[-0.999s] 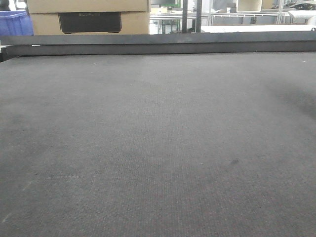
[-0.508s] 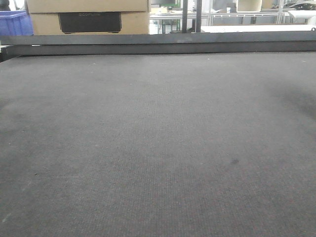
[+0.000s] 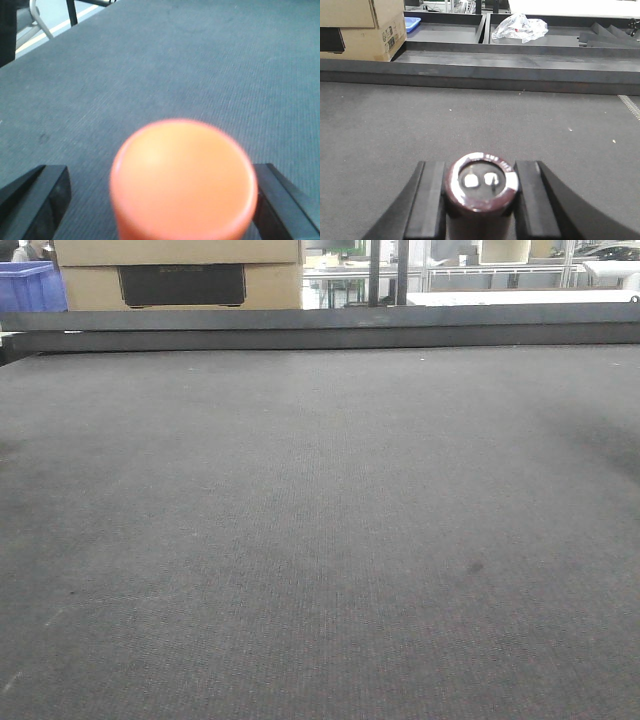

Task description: Place cylindrical capacitor in blue bin on shelf

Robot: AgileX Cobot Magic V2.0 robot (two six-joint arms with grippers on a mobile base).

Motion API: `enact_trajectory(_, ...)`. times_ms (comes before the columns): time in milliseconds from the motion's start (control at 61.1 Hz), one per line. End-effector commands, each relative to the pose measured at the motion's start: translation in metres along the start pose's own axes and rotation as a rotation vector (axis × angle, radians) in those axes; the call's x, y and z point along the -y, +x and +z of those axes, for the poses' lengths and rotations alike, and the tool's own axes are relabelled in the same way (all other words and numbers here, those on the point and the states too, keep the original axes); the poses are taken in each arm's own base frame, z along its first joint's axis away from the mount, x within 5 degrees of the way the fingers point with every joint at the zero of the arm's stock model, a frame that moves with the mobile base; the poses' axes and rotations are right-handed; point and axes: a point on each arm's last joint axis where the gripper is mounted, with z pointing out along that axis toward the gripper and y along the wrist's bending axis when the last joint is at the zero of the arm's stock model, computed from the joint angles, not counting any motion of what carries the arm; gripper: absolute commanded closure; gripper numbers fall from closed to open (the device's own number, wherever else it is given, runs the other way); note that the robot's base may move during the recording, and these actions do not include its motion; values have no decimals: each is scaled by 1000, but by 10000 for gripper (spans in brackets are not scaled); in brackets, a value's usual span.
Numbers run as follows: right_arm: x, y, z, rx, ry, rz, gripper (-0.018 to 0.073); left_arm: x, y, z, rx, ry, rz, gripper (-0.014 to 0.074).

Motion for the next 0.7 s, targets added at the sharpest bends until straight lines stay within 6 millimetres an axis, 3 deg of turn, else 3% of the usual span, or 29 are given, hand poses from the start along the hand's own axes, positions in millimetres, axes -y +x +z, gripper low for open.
enact_trajectory(0, 0, -6, -3, 39, 1, -9, 640, -1, -7, 3, 33, -2, 2, -5)
enact_trajectory(688, 0, -6, -3, 39, 1, -9, 640, -4, -2, 3, -28, -3, -3, -3)
